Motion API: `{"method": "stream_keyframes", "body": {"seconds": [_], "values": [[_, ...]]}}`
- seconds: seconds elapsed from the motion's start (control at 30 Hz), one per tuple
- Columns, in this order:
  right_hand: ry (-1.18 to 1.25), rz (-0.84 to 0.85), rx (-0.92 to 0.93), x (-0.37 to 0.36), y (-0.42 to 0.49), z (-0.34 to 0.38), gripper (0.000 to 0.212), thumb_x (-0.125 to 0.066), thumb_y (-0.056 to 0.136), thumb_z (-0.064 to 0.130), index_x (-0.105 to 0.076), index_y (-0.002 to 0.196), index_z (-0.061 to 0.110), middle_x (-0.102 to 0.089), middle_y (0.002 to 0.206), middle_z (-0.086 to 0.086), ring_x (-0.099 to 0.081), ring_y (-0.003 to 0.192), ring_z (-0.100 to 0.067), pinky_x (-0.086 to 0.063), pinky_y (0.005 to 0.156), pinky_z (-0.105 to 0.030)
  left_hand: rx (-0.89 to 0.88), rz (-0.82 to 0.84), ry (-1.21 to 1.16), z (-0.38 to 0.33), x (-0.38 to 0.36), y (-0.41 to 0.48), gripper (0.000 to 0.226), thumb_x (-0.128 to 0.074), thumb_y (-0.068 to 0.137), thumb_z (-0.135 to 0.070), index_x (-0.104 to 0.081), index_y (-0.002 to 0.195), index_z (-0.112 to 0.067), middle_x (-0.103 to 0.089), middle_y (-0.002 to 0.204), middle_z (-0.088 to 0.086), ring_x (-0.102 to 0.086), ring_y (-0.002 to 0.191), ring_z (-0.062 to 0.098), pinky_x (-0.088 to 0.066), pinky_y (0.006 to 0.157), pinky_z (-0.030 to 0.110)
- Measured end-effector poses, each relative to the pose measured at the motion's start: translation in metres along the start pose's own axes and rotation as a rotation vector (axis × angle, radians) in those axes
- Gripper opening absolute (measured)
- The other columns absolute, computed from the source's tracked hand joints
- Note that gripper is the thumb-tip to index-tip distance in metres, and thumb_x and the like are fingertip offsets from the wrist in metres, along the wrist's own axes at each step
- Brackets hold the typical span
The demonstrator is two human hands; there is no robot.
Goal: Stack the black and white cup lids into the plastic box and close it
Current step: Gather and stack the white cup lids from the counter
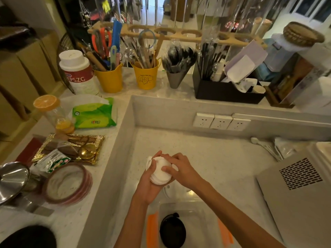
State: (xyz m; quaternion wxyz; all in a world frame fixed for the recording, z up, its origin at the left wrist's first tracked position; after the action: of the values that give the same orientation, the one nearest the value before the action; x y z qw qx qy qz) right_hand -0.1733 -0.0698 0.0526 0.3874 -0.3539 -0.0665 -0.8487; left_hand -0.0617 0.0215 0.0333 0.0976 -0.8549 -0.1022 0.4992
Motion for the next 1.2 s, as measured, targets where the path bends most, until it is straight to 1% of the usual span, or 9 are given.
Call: {"method": "stream_keyframes", "body": {"seconds": [0.1, 0.2, 0.3, 0.4, 0.53, 0.7, 0.87, 0.97, 1.2], "values": [[-0.054, 0.057, 0.028, -0.002, 0.01, -0.009, 0.048, -0.039, 0.1, 0.049, -0.031, 0.148, 0.048, -0.044, 0.113, 0.001, -0.042, 0.112, -0.017, -0.038, 0.101, -0.029, -0.002, -0.073, -0.008, -0.003, 0.002, 0.004, 0.052, -0.076, 0.087, -0.034, -0.06, 0.134, -0.02, -0.063, 0.138, 0.015, -0.063, 0.123, 0.033, -0.048, 0.101, 0.056], [-0.202, -0.018, -0.071, 0.009, 0.023, -0.039, 0.059, -0.043, 0.103, 0.02, -0.021, 0.154, 0.038, -0.047, 0.132, -0.008, -0.045, 0.122, -0.025, -0.044, 0.103, -0.036, -0.038, -0.199, -0.019, -0.012, 0.009, 0.009, 0.033, -0.076, 0.085, -0.025, -0.067, 0.116, -0.019, -0.066, 0.125, 0.013, -0.064, 0.114, 0.035, -0.054, 0.087, 0.054], [-0.5, 0.329, -0.252, 0.0, 0.014, -0.083, 0.088, -0.054, 0.093, 0.004, -0.005, 0.156, 0.039, -0.01, 0.164, -0.006, -0.017, 0.148, -0.034, -0.034, 0.114, -0.047, -0.062, -0.208, -0.055, -0.021, 0.023, 0.004, 0.028, -0.077, 0.083, -0.023, -0.068, 0.109, -0.019, -0.068, 0.118, 0.012, -0.064, 0.11, 0.035, -0.055, 0.082, 0.052], [-0.599, 0.526, -0.282, -0.013, -0.009, -0.111, 0.098, -0.066, 0.089, 0.016, 0.002, 0.156, 0.04, 0.006, 0.166, 0.0, -0.002, 0.152, -0.031, -0.026, 0.118, -0.055, -0.074, -0.234, -0.048, -0.022, 0.038, -0.004, 0.033, -0.08, 0.081, -0.023, -0.067, 0.111, -0.021, -0.068, 0.117, 0.011, -0.066, 0.108, 0.033, -0.055, 0.082, 0.052], [-0.504, 0.221, -0.351, 0.0, -0.013, -0.107, 0.071, -0.063, 0.091, 0.04, -0.029, 0.152, 0.029, -0.031, 0.156, -0.007, -0.033, 0.14, -0.03, -0.039, 0.11, -0.045, -0.052, -0.279, -0.036, -0.013, 0.044, -0.008, 0.029, -0.076, 0.084, -0.025, -0.067, 0.111, -0.021, -0.064, 0.119, 0.01, -0.065, 0.105, 0.031, -0.054, 0.084, 0.052], [0.281, -0.056, -0.413, 0.037, -0.008, -0.067, 0.039, -0.07, 0.09, 0.028, -0.06, 0.125, 0.014, -0.065, 0.123, -0.015, -0.067, 0.104, -0.029, -0.06, 0.088, -0.043, -0.06, -0.303, 0.108, -0.009, 0.03, -0.006, 0.049, -0.08, 0.077, -0.037, -0.063, 0.12, -0.022, -0.059, 0.125, 0.011, -0.058, 0.114, 0.03, -0.054, 0.092, 0.057], [0.857, -0.154, -0.329, 0.045, -0.021, -0.015, 0.062, -0.078, 0.078, 0.045, -0.051, 0.129, 0.024, -0.063, 0.12, -0.008, -0.071, 0.098, -0.025, -0.061, 0.063, -0.033, -0.139, -0.254, 0.231, -0.007, -0.002, 0.0, 0.066, -0.073, 0.079, -0.053, -0.054, 0.135, -0.022, -0.055, 0.139, 0.013, -0.058, 0.123, 0.033, -0.046, 0.104, 0.063], [0.855, -0.212, -0.254, 0.027, -0.026, 0.013, 0.038, -0.064, 0.087, 0.054, -0.054, 0.119, 0.036, -0.065, 0.114, -0.003, -0.07, 0.085, -0.015, -0.056, 0.056, -0.027, -0.173, -0.115, 0.261, -0.004, -0.021, 0.002, 0.094, -0.078, 0.07, -0.063, -0.044, 0.146, -0.02, -0.056, 0.145, 0.014, -0.055, 0.132, 0.037, -0.05, 0.103, 0.053], [0.507, -0.48, -0.197, -0.002, -0.021, 0.028, 0.017, -0.054, 0.097, 0.038, -0.061, 0.113, 0.038, -0.048, 0.122, -0.001, -0.048, 0.112, -0.009, -0.045, 0.091, -0.022, -0.121, -0.108, 0.291, 0.004, -0.036, -0.003, 0.085, -0.089, 0.067, -0.046, -0.052, 0.142, -0.026, -0.064, 0.135, 0.015, -0.063, 0.124, 0.033, -0.059, 0.093, 0.044]]}}
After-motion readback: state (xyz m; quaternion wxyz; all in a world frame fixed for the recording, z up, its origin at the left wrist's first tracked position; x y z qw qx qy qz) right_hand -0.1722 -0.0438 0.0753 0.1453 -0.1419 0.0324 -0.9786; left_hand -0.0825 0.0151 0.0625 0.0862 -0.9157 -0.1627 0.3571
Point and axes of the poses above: each hand's wrist, its own y-axis towards the middle knuckle, its own x-axis out of the back of the hand, z = x × y, the point moved 3 cm from there along y, towards the middle knuckle
